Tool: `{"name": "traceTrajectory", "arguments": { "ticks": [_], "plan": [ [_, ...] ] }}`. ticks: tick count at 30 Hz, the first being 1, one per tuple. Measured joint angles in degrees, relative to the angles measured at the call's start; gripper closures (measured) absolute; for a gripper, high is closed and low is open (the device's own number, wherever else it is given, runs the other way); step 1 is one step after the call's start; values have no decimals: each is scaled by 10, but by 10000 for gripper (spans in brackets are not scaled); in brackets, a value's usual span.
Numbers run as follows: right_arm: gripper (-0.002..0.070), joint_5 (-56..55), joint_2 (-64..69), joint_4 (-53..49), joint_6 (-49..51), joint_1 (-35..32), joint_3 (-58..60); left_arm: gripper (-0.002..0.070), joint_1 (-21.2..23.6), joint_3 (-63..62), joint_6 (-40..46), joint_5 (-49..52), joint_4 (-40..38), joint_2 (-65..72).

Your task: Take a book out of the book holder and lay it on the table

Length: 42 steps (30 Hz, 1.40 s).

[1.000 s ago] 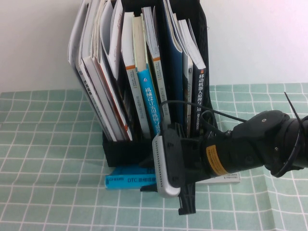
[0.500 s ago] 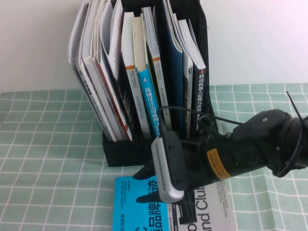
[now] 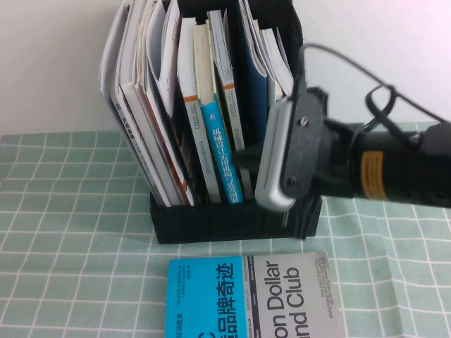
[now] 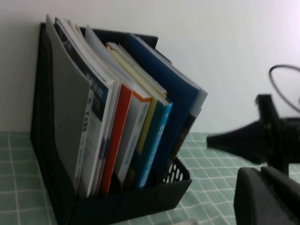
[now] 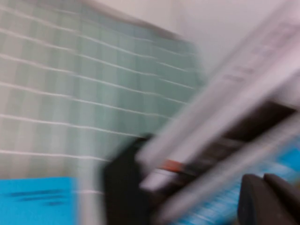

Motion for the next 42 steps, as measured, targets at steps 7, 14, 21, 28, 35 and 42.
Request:
{"name": "traceTrajectory", "arguments": {
  "ticks": [7, 14, 21, 28, 35, 42],
  "plan": [
    [676, 236, -33, 9, 24, 0, 0, 678, 0, 0, 0, 69, -6, 0],
    [677, 475, -33, 173, -121, 0, 0, 677, 0, 0, -1, 109, -7, 0],
    [678, 646, -33, 660, -449, -1, 0, 677, 0, 0, 6, 113, -7, -1],
    [678, 621, -29, 1117, -784, 32, 50, 678, 0, 0, 9, 114, -7, -1],
    [678, 579, 42, 1279, -919, 110, 87, 677, 0, 0, 10, 114, -7, -1],
    [678, 554, 128, 1438, -1066, 136, 87, 677, 0, 6, 10, 116, -7, -1]
  ]
}}
